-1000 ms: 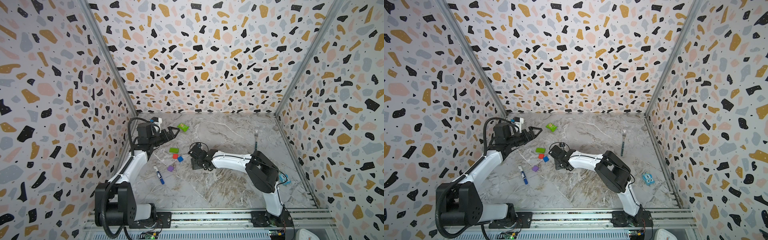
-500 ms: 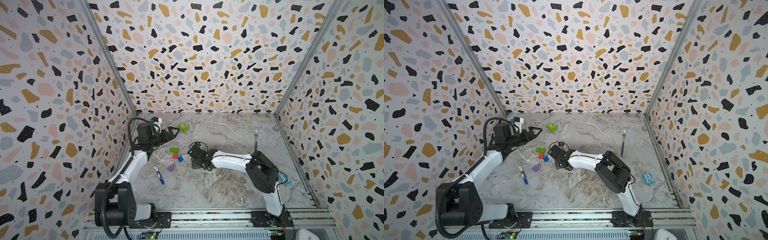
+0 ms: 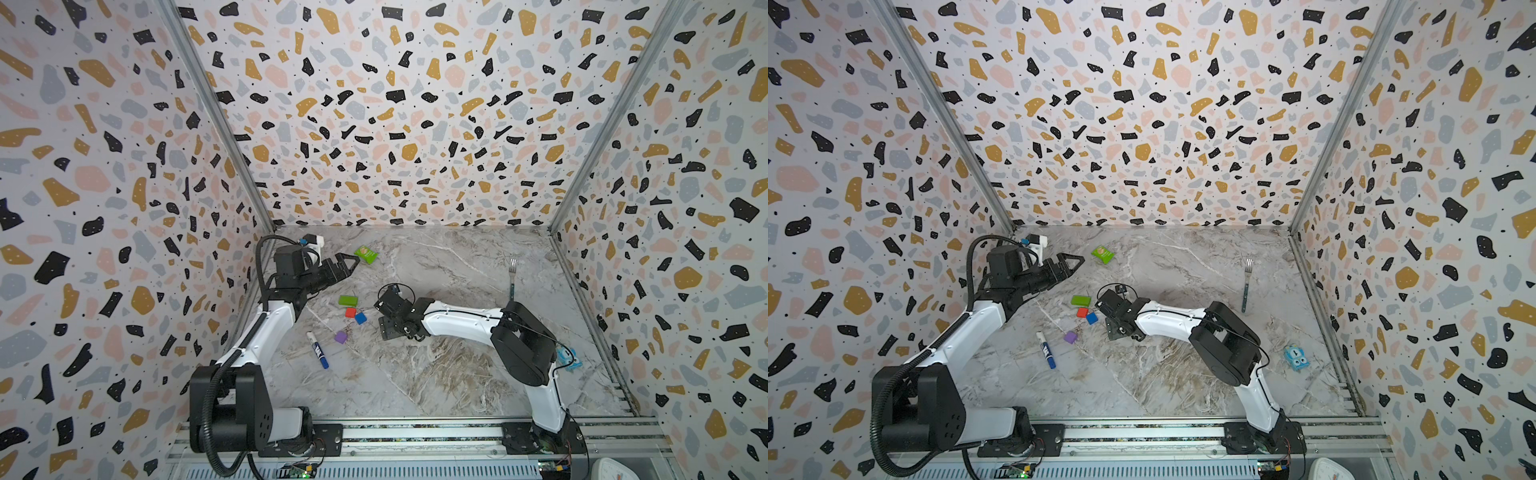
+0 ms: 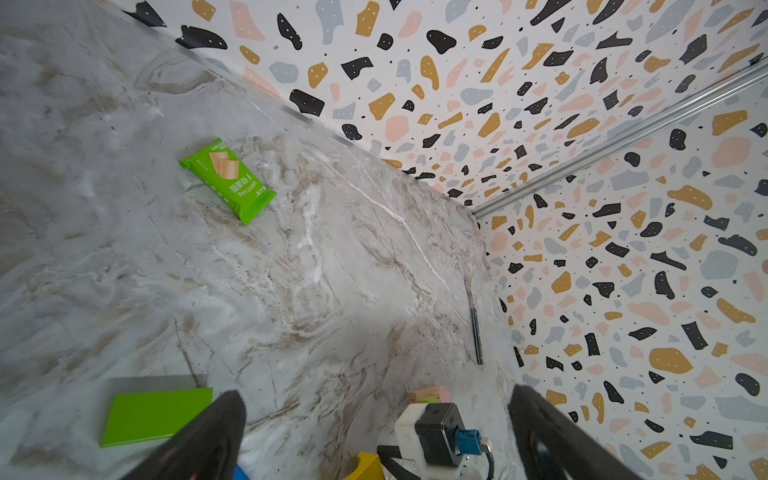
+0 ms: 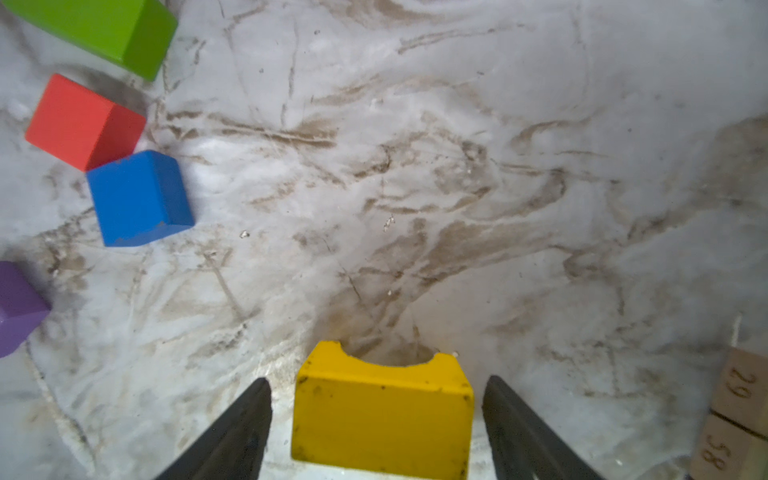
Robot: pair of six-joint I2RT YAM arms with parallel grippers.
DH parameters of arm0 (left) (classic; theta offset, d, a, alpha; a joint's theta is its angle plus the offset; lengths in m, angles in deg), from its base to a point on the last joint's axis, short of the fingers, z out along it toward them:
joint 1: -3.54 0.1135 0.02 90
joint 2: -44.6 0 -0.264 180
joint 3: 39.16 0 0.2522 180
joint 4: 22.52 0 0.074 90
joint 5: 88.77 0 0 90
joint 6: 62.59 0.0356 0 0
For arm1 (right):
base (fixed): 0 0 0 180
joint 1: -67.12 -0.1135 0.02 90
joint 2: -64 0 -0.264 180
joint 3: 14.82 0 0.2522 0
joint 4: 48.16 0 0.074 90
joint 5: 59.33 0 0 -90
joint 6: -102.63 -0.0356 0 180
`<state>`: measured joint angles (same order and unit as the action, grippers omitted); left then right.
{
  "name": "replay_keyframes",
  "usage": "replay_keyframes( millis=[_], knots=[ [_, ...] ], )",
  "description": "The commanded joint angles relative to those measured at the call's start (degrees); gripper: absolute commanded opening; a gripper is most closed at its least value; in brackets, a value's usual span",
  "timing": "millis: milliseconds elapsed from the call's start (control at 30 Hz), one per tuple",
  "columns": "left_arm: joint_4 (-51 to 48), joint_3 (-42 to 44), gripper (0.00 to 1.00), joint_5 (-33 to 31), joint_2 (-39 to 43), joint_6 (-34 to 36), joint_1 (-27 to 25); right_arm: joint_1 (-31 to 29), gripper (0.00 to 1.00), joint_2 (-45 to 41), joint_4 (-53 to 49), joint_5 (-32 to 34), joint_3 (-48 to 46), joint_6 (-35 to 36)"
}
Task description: Build the wood block tower
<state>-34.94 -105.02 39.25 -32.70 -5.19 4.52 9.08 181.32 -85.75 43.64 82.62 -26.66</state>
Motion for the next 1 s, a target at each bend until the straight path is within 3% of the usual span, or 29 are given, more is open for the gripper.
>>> replay_keyframes(
  millis=[0,133,433,967],
  knots=[
    [1.73,0.60,1.00,0.59,-0.02,-0.09,0.26,-0.23,0.76,0.45,-1.47,-0.15,1.69,0.62],
    [1.73,0.59,1.00,0.57,-0.01,-0.10,0.26,-0.28,0.65,0.30,-1.28,0.04,1.24,0.44],
    [1.66,0.61,1.00,0.56,-0.04,-0.01,0.26,-0.20,0.55,0.15,-1.74,0.53,1.45,0.58],
    [2.65,1.37,1.00,1.44,-0.80,-1.06,0.21,2.48,0.52,-7.61,-7.23,0.97,2.24,1.41]
  ],
)
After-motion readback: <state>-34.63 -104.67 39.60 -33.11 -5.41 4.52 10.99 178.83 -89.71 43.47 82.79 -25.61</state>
